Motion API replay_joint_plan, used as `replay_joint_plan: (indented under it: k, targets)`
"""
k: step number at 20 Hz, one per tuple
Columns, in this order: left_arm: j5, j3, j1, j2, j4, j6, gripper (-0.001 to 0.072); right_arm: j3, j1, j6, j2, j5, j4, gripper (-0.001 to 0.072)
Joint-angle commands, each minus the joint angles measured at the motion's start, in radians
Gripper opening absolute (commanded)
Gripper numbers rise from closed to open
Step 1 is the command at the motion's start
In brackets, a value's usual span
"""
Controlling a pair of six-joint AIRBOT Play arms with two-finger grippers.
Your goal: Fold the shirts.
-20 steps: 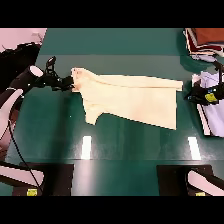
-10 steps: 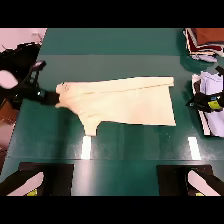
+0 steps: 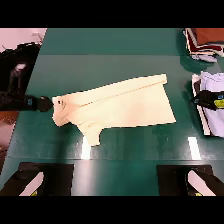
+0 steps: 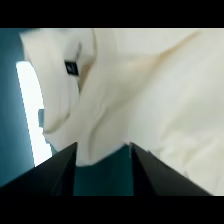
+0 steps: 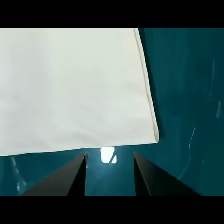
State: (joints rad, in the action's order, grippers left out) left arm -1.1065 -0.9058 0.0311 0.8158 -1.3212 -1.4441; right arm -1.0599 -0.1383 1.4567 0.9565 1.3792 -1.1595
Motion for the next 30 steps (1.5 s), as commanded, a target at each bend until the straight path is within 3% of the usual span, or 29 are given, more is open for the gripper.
replay_joint_plan:
  k: [1, 3, 5, 8, 14, 15, 16, 17, 18, 23, 30]
  targets:
    - [0.181, -0.017, 0.021, 0.074, -0.011, -0.048, 0.0376, -0.045, 0.019, 0.0, 0.041, 0.008, 0.017, 0.0341]
    - [0.179, -0.017, 0.051, 0.198, 0.006, -0.048, 0.0379, -0.039, 0.043, 0.0, 0.063, 0.008, 0.016, 0.034]
    - [0.162, -0.031, 0.085, 0.315, 0.059, -0.041, 0.059, -0.039, 0.079, 0.0, 0.093, 0.008, 0.015, 0.034]
    - [0.161, -0.056, 0.116, 0.416, 0.107, -0.038, 0.0592, -0.039, 0.127, 0.0, 0.137, -0.011, 0.016, 0.034]
    - [0.266, -0.057, 0.116, 0.508, 0.298, 0.092, 0.0586, -0.04, 0.148, 0.001, 0.257, -0.098, 0.017, 0.034]
    - [0.292, -0.057, 0.116, 0.509, 0.309, 0.09, 0.0534, -0.042, 0.13, 0.0, 0.285, -0.102, 0.017, 0.0341]
    - [0.312, -0.061, 0.116, 0.509, 0.31, 0.091, 0.0345, -0.043, 0.115, 0.0, 0.313, -0.103, 0.018, 0.0362]
    - [0.325, -0.066, 0.116, 0.508, 0.311, 0.091, 0.0181, -0.043, 0.1, -0.001, 0.344, -0.108, 0.026, 0.0475]
    - [0.328, -0.077, 0.116, 0.507, 0.311, 0.092, 0.0029, -0.043, 0.085, -0.011, 0.375, -0.122, 0.051, 0.0527]
    - [0.303, -0.164, 0.116, 0.507, 0.31, 0.091, 0.0026, -0.052, 0.05, -0.068, 0.534, -0.292, 0.231, 0.0521]
    - [0.281, -0.174, 0.116, 0.507, 0.309, 0.091, 0.0026, -0.34, 0.13, -0.077, 0.793, -0.274, 0.247, 0.0505]
